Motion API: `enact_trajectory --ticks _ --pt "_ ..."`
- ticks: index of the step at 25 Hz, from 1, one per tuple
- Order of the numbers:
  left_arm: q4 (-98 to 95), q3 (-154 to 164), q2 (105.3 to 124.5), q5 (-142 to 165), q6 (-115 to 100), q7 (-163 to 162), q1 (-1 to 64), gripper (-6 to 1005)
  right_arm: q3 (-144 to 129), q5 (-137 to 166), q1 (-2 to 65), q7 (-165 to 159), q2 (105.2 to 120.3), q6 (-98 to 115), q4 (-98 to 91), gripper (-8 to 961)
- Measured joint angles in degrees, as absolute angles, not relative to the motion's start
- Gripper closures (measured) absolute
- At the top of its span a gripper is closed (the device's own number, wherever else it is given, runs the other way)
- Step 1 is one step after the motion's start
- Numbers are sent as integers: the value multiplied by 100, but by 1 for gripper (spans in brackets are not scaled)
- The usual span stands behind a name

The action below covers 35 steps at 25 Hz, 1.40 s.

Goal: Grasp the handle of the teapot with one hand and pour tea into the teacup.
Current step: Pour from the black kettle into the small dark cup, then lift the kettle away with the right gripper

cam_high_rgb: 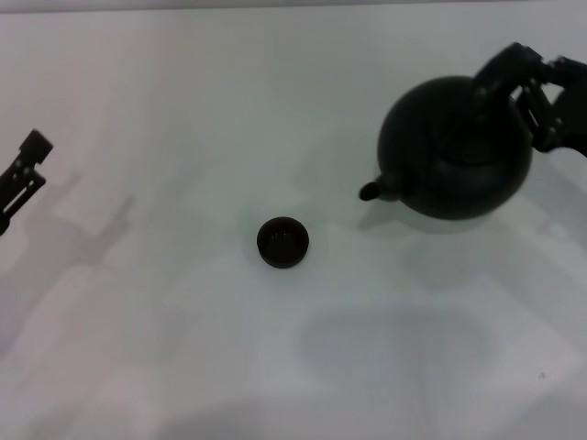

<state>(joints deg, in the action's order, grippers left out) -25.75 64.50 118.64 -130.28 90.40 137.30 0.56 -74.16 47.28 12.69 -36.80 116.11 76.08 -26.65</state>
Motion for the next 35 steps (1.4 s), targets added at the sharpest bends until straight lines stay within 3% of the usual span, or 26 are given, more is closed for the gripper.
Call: enact_trajectory --ticks 23,35 --pt "-1610 6152 11847 -13027 8693 14124 12 137 -10679 4098 411 -1460 11601 3931 -6097 839" --pt "-1541 6152 11856 -13023 8628 14124 72 138 -10761 3960 259 -836 11611 3757 -6496 847"
